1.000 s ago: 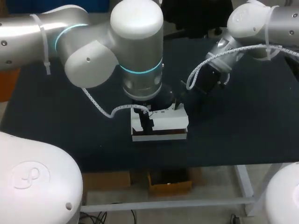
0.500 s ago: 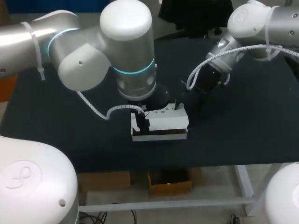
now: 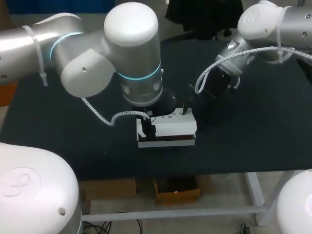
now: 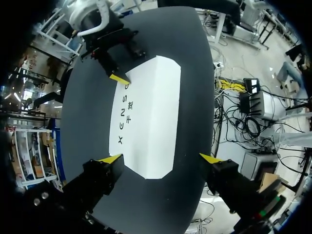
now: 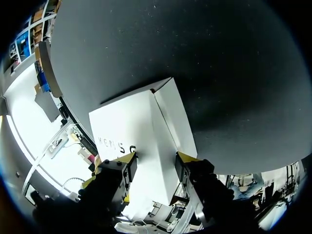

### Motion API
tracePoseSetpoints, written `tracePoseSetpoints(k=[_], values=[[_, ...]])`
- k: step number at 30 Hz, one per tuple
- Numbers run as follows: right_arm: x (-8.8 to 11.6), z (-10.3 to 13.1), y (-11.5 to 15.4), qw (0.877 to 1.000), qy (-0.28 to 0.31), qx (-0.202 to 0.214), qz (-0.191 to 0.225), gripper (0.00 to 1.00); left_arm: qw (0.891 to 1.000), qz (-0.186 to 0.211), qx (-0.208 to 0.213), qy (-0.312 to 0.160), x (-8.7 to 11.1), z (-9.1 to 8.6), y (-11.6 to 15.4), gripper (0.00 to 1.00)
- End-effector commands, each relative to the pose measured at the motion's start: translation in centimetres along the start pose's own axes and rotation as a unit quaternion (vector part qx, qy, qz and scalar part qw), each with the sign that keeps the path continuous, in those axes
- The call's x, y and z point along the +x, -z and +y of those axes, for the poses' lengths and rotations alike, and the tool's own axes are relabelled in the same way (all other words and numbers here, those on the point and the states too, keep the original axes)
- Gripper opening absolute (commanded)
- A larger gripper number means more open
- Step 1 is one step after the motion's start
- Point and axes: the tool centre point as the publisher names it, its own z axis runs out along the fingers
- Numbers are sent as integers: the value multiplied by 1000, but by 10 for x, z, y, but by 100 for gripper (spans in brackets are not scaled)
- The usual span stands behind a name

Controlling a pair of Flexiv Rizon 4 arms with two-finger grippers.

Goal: Assemble the packaging by folding the flat box into shape, placing the metal phone stand inside, and closing the box properly

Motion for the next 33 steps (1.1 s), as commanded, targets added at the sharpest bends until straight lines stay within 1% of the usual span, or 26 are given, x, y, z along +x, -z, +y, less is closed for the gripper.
tracePoseSetpoints(k=[1, 3, 4, 5, 8, 14, 19, 27, 33], values=[[-1, 1, 0, 1000, 1, 3, 1, 48, 1000, 23, 3, -4, -8, -4, -7, 100], [-1, 1, 0, 1000, 1, 3, 1, 48, 999, 34, 7, -8, -11, -5, -9, 100], [-1, 1, 0, 1000, 1, 3, 1, 48, 999, 35, 7, -8, -12, -5, -10, 96], [-1, 1, 0, 1000, 1, 3, 1, 48, 999, 42, 11, -9, -13, -6, -11, 94], [-1, 1, 0, 1000, 1, 3, 1, 48, 999, 46, 12, -8, -14, -5, -13, 97], [-1, 1, 0, 1000, 1, 3, 1, 48, 999, 48, 11, -6, -12, -8, -20, 96], [-1, 1, 0, 1000, 1, 3, 1, 48, 999, 38, 9, -6, -6, -11, -23, 96], [-1, 1, 0, 1000, 1, 3, 1, 48, 999, 32, 9, 1, -9, -13, -28, 96], [-1, 1, 0, 1000, 1, 3, 1, 47, 1000, 25, 8, 5, -10, -15, -31, 94]])
